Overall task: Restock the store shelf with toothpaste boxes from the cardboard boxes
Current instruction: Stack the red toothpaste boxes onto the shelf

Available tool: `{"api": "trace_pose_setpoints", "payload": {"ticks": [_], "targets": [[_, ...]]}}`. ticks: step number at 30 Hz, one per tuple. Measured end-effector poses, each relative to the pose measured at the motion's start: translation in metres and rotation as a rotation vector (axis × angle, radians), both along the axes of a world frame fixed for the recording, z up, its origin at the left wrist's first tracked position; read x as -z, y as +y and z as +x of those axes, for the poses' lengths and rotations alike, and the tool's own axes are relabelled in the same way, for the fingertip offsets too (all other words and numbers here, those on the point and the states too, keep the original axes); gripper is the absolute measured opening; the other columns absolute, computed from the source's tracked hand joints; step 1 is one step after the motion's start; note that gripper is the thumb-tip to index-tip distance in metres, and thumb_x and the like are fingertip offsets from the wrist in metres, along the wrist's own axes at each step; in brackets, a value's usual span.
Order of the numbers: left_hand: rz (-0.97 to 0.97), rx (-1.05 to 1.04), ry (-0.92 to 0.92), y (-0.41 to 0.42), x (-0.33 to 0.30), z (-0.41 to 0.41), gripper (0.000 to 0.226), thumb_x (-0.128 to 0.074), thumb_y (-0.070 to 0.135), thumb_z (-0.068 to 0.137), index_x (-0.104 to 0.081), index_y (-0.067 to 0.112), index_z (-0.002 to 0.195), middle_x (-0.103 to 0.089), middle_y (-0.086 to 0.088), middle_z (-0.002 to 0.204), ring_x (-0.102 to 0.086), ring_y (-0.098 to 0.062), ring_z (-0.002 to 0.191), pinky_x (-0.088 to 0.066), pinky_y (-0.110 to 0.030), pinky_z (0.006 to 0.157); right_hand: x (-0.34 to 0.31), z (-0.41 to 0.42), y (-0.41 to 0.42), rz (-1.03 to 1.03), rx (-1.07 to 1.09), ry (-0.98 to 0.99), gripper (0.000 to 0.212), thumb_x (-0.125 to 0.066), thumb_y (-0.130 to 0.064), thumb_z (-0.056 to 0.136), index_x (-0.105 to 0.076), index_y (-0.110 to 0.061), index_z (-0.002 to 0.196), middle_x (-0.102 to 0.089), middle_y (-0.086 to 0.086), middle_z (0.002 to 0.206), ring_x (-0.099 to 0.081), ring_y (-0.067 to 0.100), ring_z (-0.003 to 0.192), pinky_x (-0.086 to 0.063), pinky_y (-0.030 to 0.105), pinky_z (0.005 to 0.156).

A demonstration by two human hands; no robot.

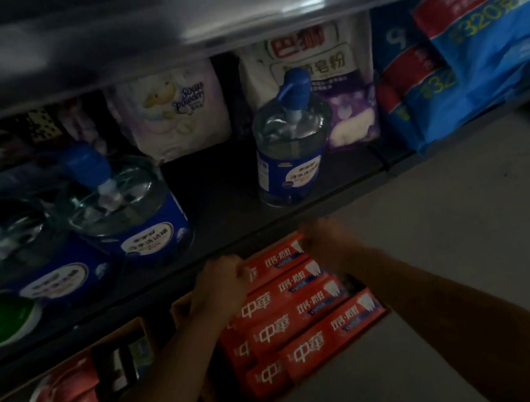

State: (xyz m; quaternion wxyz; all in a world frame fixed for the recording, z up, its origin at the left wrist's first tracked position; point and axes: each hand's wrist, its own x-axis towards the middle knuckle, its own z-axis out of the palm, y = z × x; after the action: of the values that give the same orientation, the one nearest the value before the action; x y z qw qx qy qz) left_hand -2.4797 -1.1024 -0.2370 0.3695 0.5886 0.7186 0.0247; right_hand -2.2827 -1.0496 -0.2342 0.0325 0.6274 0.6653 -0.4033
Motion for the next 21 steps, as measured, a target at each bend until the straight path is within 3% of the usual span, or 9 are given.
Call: {"api": "trace_pose_setpoints", "payload": {"ticks": [2, 4, 8, 16, 21], "targets": [[0.029, 0.032, 0.009, 0.001, 0.007, -0.013, 0.022, -0.05, 0.026, 0.097, -0.065, 0.013, 0.091, -0.066, -0.001, 0.089, -0.063, -0.014, 0.079, -0.053, -0.029, 0.072, 0.006, 0.005, 0.005, 0.059, -0.107, -0.081, 0.008, -0.053, -0.024, 0.095, -0.055, -0.023, 0.103, -0.057, -0.005, 0.095, -0.057, 0.006, 0.084, -0.046, 0.022, 0.071], [0.036, 0.061, 0.011, 0.0, 0.01, -0.024, 0.024, -0.052, 0.027, 0.096, -0.065, 0.011, 0.085, -0.066, -0.003, 0.084, -0.065, -0.017, 0.077, -0.051, -0.03, 0.068, 0.011, 0.01, 0.008, 0.107, -0.177, -0.141, 0.015, -0.059, -0.027, 0.091, -0.056, -0.024, 0.105, -0.058, -0.004, 0.102, -0.059, 0.011, 0.095, -0.05, 0.03, 0.083], [0.071, 0.133, 0.034, -0.003, 0.003, -0.041, 0.019, -0.056, 0.027, 0.094, -0.067, 0.015, 0.105, -0.066, 0.001, 0.096, -0.065, -0.013, 0.088, -0.054, -0.03, 0.082, 0.005, 0.014, 0.007, 0.193, -0.353, -0.246, 0.024, -0.061, -0.029, 0.089, -0.058, -0.024, 0.112, -0.059, -0.002, 0.113, -0.055, 0.015, 0.105, -0.047, 0.036, 0.094], [0.155, 0.248, 0.082, -0.011, -0.014, -0.052, 0.031, -0.062, 0.032, 0.091, -0.062, 0.019, 0.12, -0.066, 0.0, 0.113, -0.064, -0.01, 0.097, -0.054, -0.031, 0.087, -0.001, -0.001, 0.008, 0.21, -0.54, -0.298, 0.025, -0.054, -0.034, 0.093, -0.058, -0.021, 0.114, -0.059, 0.001, 0.117, -0.055, 0.017, 0.109, -0.045, 0.041, 0.098], [0.143, 0.294, 0.113, -0.016, -0.012, -0.052, 0.042, -0.068, 0.037, 0.084, -0.06, 0.024, 0.123, -0.065, 0.003, 0.117, -0.062, -0.009, 0.099, -0.054, -0.032, 0.088, 0.009, 0.0, 0.005, 0.188, -0.602, -0.321, 0.036, -0.053, -0.041, 0.092, -0.054, -0.023, 0.124, -0.055, 0.002, 0.128, -0.053, 0.018, 0.115, -0.043, 0.041, 0.101]]}}
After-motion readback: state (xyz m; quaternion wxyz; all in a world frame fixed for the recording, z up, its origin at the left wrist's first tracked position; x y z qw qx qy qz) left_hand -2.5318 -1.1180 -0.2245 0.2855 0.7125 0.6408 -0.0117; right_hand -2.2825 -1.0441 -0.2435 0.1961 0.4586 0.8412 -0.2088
